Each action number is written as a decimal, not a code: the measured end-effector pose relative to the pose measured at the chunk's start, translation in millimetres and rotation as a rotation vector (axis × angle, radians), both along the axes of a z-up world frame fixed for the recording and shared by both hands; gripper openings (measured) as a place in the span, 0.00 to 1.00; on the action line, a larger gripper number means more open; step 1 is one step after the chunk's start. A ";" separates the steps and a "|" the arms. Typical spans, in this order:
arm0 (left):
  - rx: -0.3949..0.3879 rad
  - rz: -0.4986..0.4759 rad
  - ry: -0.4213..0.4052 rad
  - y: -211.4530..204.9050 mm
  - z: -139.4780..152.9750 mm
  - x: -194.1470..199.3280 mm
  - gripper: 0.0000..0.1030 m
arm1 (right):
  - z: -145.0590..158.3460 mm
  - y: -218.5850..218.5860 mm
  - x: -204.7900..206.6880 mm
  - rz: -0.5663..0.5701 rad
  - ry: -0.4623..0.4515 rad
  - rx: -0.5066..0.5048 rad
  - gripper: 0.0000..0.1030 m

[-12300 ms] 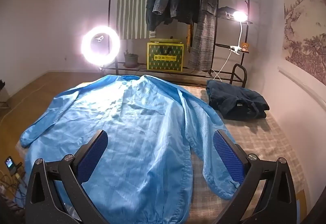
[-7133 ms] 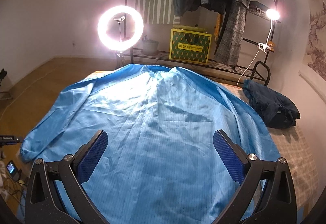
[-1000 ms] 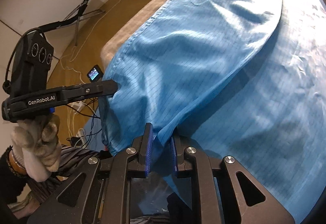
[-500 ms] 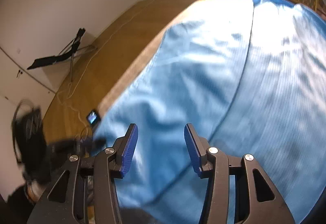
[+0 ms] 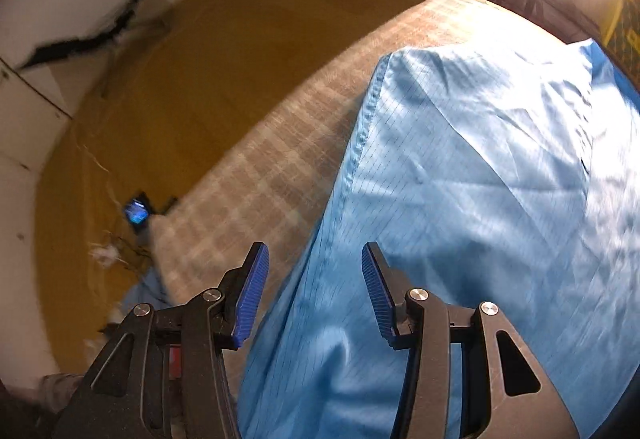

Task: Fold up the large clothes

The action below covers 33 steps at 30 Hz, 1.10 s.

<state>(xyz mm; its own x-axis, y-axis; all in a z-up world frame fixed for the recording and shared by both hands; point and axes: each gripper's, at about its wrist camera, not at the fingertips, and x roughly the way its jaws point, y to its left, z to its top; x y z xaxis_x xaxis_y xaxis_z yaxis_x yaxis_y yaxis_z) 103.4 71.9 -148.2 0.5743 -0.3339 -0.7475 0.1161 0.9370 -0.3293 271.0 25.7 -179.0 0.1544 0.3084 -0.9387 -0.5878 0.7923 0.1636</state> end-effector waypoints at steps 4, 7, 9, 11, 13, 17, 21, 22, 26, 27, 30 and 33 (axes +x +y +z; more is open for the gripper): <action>0.007 -0.009 -0.004 -2.7 -0.5 -1.1 0.00 | -22.1 10.2 10.1 -0.014 -0.013 -0.095 0.13; 0.013 -0.018 -0.011 -5.5 1.8 -2.6 0.00 | -31.3 -0.2 16.7 -0.046 0.012 -0.067 0.02; 0.025 -0.033 -0.023 -9.4 4.5 -4.9 0.00 | -26.7 -11.5 16.5 -0.064 -0.005 -0.037 0.01; 0.039 -0.053 -0.038 -17.1 8.1 -7.4 0.00 | -15.8 -26.5 17.8 -0.096 -0.019 0.009 0.01; 0.055 -0.079 -0.056 -26.5 13.2 -11.6 0.00 | -7.3 -44.5 18.8 -0.132 -0.025 0.057 0.01; 0.095 -0.150 -0.101 -55.9 26.5 -21.2 0.00 | 12.3 -92.7 16.9 -0.222 -0.033 0.170 0.01; 0.112 -0.241 -0.119 -90.2 31.7 -30.0 0.00 | 31.2 -150.8 8.3 -0.329 -0.048 0.286 0.01; 0.116 -0.264 -0.117 -100.0 31.6 -32.6 0.00 | 33.6 -171.5 4.8 -0.365 -0.049 0.322 0.01; 0.153 -0.358 -0.110 -137.5 27.1 -42.8 0.00 | 29.0 -241.1 -6.1 -0.510 -0.034 0.405 0.01; 0.163 -0.382 -0.106 -146.3 25.2 -45.5 0.00 | 23.1 -258.3 -9.0 -0.550 -0.021 0.417 0.01; 0.184 -0.442 -0.091 -167.6 18.0 -53.0 0.00 | -1.9 -304.2 -14.8 -0.674 0.055 0.464 0.01; 0.196 -0.468 -0.078 -177.3 12.2 -55.9 0.00 | -23.6 -324.4 -20.2 -0.714 0.099 0.456 0.01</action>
<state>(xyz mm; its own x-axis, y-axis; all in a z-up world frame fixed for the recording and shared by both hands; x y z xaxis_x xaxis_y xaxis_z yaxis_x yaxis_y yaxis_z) 47.5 -105.4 -136.0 0.4535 -0.4269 -0.7824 0.5555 0.8219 -0.1265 250.8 -298.6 -202.6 0.3793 0.5192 -0.7659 0.0617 0.8117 0.5808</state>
